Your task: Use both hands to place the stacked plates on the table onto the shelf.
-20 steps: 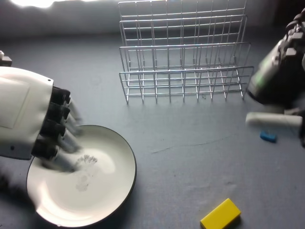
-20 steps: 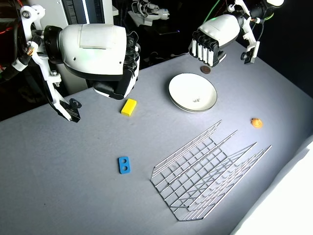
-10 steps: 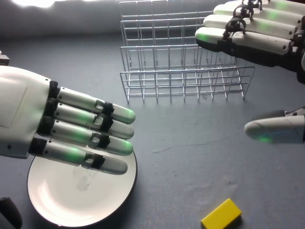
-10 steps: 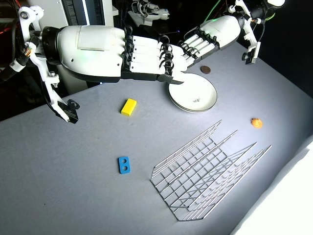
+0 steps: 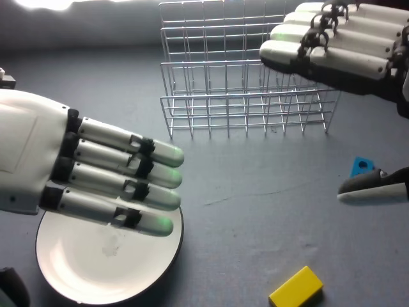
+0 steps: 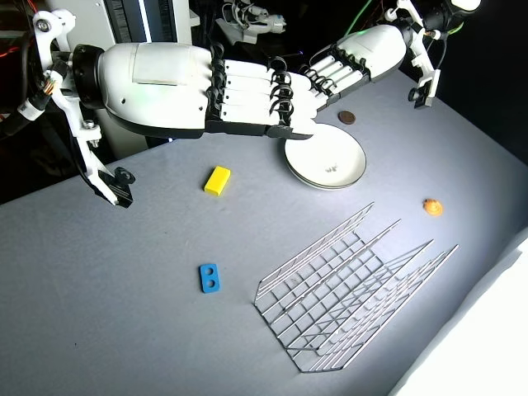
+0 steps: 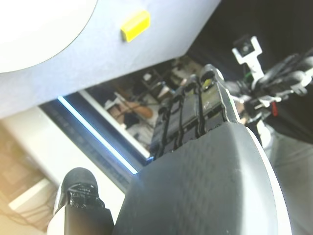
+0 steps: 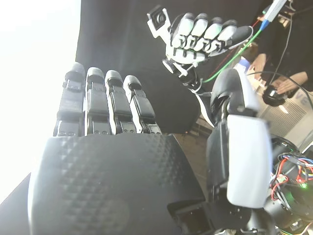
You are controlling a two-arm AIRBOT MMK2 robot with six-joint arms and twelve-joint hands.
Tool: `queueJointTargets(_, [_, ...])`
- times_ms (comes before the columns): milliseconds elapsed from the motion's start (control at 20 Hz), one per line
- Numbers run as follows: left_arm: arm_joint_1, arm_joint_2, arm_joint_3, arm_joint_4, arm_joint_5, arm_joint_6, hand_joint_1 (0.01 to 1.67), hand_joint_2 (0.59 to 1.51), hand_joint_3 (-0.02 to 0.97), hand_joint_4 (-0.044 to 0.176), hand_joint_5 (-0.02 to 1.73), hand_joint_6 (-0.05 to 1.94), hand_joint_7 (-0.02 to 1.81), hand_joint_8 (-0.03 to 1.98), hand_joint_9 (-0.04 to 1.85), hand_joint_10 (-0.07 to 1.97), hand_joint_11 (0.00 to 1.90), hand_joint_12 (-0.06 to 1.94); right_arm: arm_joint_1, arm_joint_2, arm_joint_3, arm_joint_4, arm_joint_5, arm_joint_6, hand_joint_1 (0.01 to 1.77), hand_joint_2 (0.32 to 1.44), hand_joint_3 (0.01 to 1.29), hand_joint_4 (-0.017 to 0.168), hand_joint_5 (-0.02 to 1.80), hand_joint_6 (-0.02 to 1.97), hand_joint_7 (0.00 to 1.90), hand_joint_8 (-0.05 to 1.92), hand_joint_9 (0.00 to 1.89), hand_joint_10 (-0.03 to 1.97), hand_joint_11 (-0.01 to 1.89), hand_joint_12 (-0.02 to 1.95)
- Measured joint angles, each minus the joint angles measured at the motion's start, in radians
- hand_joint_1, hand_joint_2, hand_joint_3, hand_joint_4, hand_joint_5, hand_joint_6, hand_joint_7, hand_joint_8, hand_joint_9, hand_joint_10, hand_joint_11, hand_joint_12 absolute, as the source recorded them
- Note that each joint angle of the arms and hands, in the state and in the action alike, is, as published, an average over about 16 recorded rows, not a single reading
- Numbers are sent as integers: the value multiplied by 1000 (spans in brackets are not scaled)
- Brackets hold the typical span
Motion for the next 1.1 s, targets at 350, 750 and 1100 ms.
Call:
queueJointTargets(350, [-7,3,-2,23,-2,-39,15,1037,20,-3,25,6,18,-13,22,7,15,-13,0,0,-3,-7,-9,0,920,863,16,-3,18,17,12,13,22,4,20,10])
queueJointTargets(750, [21,14,-8,43,29,-62,15,1033,16,-2,22,7,16,-14,23,7,16,-11,0,-1,-6,-16,-11,0,1056,818,16,-3,20,17,12,13,22,4,21,4])
queueJointTargets(1100, [136,29,10,-11,82,4,16,1031,15,1,21,7,18,-14,22,7,16,-9,-1,-3,-9,-25,-11,0,1039,833,16,-3,20,16,12,13,22,4,20,5])
